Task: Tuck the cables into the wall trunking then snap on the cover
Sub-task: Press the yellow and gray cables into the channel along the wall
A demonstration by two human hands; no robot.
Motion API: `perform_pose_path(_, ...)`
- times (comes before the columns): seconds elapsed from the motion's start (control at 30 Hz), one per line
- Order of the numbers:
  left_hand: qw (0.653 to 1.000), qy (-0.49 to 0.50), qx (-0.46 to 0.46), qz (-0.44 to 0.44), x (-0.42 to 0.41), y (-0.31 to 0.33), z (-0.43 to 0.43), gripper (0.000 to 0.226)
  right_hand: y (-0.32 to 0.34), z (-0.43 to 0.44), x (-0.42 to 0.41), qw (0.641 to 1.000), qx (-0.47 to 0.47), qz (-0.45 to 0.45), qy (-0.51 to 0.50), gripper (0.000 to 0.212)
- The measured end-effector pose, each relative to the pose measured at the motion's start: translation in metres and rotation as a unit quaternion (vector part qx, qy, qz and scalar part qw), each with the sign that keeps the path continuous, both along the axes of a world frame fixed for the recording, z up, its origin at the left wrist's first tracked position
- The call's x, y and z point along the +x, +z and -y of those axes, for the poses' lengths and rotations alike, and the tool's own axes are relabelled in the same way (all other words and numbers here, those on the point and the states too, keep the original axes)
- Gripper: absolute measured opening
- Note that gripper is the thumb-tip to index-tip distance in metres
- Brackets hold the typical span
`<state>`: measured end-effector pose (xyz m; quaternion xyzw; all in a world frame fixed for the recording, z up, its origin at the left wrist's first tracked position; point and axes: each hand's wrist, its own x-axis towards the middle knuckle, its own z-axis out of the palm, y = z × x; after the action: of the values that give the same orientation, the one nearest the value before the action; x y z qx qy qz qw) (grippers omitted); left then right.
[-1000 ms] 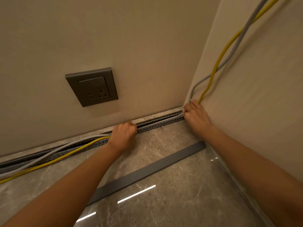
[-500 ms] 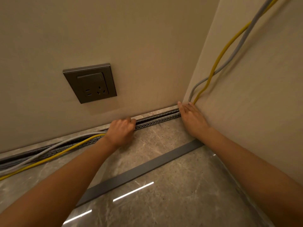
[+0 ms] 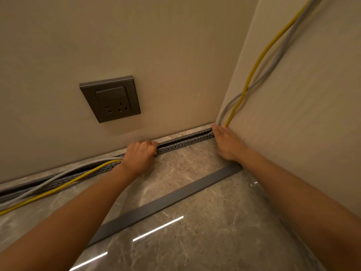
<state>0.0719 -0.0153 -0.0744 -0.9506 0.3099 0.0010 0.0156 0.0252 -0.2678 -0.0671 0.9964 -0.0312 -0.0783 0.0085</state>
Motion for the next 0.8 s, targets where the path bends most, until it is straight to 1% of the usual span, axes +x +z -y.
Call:
perform_pose_path(0.07,1.000,0.015,-0.016,0.009,-0.004,-0.001,0.001,0.017,0.001,-0.004,-0.001,1.000,-0.016,-0.012,0.009,0.062)
perform_pose_path(0.13,0.999,0.031,0.005,0.007,-0.007,0.000,0.003,0.020,0.004,-0.009,-0.001,1.000,-0.019,-0.021,-0.005,0.060)
perform_pose_path(0.17,0.999,0.038,0.020,0.005,-0.008,0.001,0.005,0.022,0.006,-0.012,0.002,1.000,-0.010,-0.016,-0.022,0.056)
perform_pose_path(0.23,0.998,0.046,0.037,-0.004,-0.008,0.005,0.006,0.023,0.008,-0.019,0.007,0.998,0.008,0.011,-0.053,0.042)
perform_pose_path(0.27,0.998,0.049,0.033,-0.012,-0.008,0.007,0.003,0.022,0.009,-0.028,0.009,0.998,0.012,0.025,-0.058,0.036)
perform_pose_path(0.33,0.998,0.048,0.011,-0.033,-0.009,0.011,-0.002,0.021,0.010,-0.045,0.013,0.997,0.022,0.041,-0.062,0.034)
perform_pose_path(0.4,0.998,0.039,-0.017,-0.047,-0.011,0.014,-0.011,0.023,0.008,-0.066,0.014,0.997,0.029,0.067,-0.038,0.031)
perform_pose_path(0.47,0.998,0.041,-0.034,-0.043,-0.015,0.017,-0.024,0.025,0.006,-0.087,0.014,0.996,0.035,0.088,0.001,0.028)
perform_pose_path(0.53,0.995,0.077,-0.047,-0.038,-0.018,0.019,-0.042,0.027,0.007,-0.110,0.014,0.993,0.052,0.097,0.036,0.027)
perform_pose_path(0.6,0.988,0.134,-0.068,-0.046,-0.019,0.020,-0.063,0.031,0.009,-0.135,0.015,0.990,0.084,0.087,0.071,0.028)
perform_pose_path(0.67,0.980,0.172,-0.081,-0.057,-0.019,0.021,-0.084,0.030,0.012,-0.159,0.018,0.987,0.109,0.065,0.103,0.030)
perform_pose_path(0.8,0.977,0.190,-0.050,-0.078,-0.021,0.022,-0.126,0.039,0.012,-0.205,0.022,0.982,0.106,0.024,0.156,0.031)
